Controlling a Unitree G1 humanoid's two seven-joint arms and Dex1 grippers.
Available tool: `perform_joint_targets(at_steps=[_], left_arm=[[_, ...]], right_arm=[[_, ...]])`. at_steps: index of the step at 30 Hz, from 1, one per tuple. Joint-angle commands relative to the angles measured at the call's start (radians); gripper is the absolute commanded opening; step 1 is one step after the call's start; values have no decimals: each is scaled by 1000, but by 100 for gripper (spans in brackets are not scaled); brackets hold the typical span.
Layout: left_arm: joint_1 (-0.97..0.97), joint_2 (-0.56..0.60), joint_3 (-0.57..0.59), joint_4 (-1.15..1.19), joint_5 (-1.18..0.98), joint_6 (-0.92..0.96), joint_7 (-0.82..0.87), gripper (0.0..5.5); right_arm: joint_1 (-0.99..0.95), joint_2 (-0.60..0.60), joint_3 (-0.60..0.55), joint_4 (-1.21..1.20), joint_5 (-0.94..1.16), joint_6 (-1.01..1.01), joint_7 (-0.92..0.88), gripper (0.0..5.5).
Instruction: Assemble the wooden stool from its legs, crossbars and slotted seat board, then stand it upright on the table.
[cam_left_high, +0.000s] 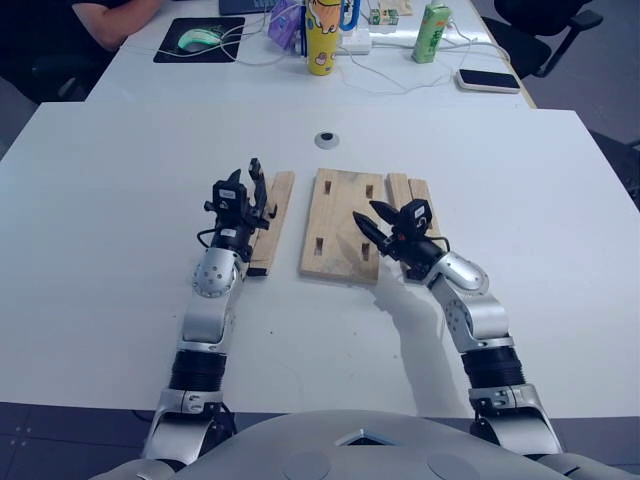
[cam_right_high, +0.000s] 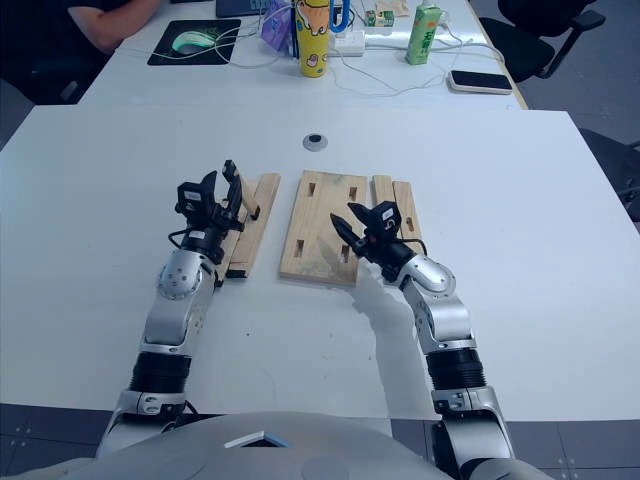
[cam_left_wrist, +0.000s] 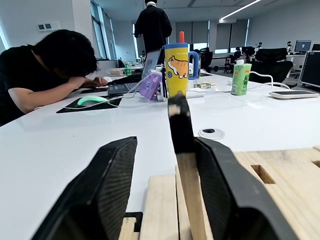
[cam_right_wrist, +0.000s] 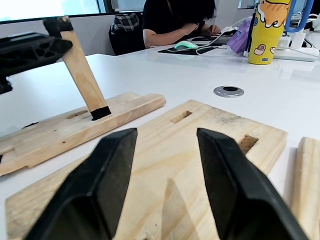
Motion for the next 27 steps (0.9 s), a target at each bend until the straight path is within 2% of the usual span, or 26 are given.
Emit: perform_joint_targets(at_steps=[1,6,11,19,27], left_arm=[[-101,-6,42,-137,-26,80,25,209],[-242,11,85,-209,-70,188,20,209],[-355,17,132,-116,-187,286,-36,140],[-383,24,144,-24,-218,311,-77,4],[-444,0,142,68,-225,272,-84,2]], right_arm=[[-2,2,2,12,-15,-6,-3,221],[-1,5,6,16,-17,-10,-5,221],[-7,12,12,27,-26,-15,-7,221],[-19,19,12,43,-41,-23,-7,221],[-29,28,19,56,-51,-31,-10,221]])
